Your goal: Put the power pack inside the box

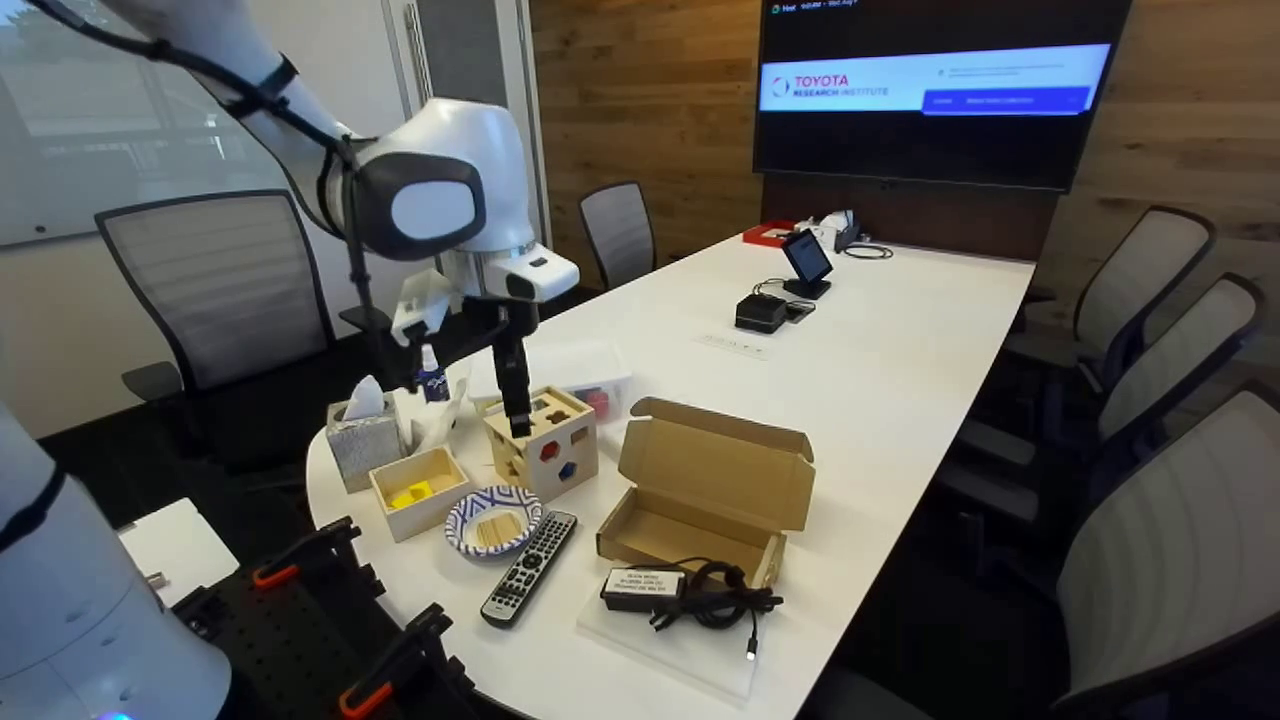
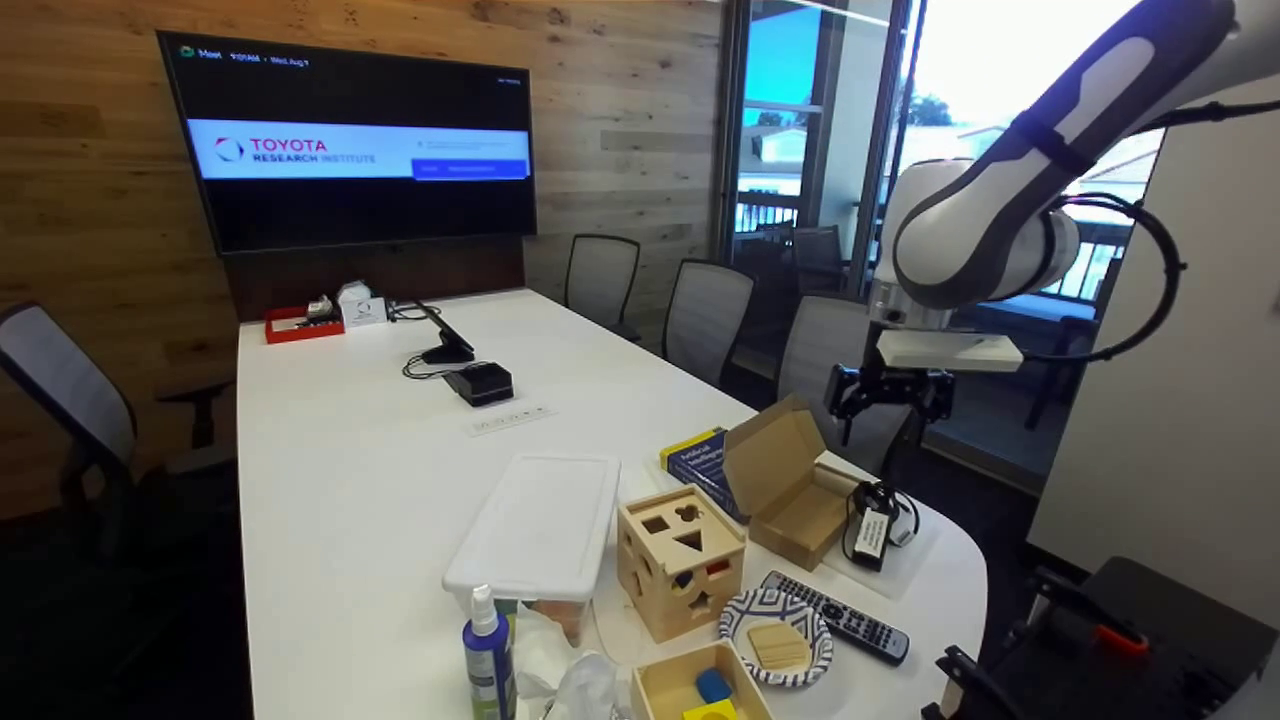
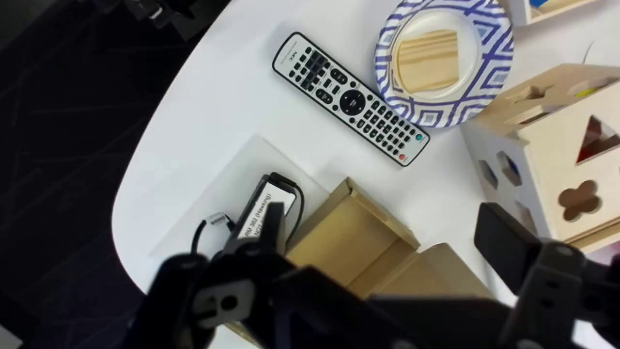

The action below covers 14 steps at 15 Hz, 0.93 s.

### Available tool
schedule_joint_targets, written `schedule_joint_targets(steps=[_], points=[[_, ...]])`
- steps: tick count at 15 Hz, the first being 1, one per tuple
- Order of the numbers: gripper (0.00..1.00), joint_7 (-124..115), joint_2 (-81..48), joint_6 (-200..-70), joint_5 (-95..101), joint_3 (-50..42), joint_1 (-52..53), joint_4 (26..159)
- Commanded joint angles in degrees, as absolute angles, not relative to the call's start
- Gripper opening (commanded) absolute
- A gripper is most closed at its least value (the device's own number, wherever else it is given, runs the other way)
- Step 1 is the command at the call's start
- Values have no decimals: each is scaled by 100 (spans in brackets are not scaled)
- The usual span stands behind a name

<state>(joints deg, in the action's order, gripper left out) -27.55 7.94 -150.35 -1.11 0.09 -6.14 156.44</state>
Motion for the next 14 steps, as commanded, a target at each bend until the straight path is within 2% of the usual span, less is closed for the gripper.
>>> schedule_joint_targets(steps=[1, 4, 7, 10, 14], points=[[100, -3668, 280, -16027, 127, -78, -923, 15955], [100, -4527, -324, -16762, 702, -320, -1040, 15962], [100, -5211, -875, -17345, 1263, -978, -752, 15863], [100, -5034, -1470, -17844, 878, -1589, -355, 15690], [100, -4299, -2067, -18161, -373, -1227, -484, 15438]])
